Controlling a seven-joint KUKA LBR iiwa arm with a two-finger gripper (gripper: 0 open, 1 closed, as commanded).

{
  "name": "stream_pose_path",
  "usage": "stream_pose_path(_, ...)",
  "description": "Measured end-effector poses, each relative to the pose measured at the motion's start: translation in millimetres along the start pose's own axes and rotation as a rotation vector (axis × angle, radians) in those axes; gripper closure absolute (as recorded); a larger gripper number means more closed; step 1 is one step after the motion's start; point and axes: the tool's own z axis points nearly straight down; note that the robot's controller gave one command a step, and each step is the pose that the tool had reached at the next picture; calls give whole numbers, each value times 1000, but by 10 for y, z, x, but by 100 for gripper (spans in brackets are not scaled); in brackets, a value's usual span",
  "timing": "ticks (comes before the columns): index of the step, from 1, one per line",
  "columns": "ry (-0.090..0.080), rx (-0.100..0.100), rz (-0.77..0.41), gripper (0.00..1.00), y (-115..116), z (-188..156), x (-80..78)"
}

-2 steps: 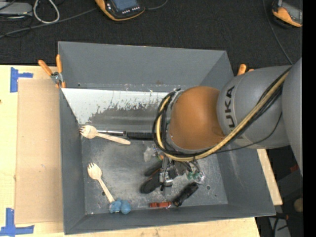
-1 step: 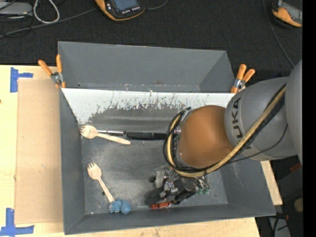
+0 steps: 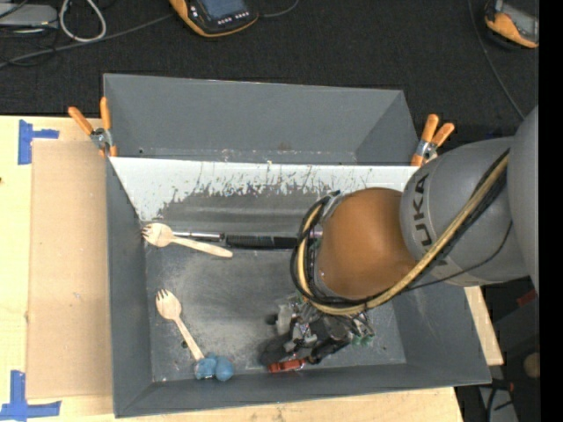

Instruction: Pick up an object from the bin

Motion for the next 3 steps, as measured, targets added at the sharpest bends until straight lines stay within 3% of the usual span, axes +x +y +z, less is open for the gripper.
stream_pose_path(1, -5, 0, -130, 100, -70, 189, 115)
stream_pose_path(2, -11, 0, -185, 100, -212, 282, 190)
stream_pose_path(3, -11, -1, -183, 100, -213, 282, 190)
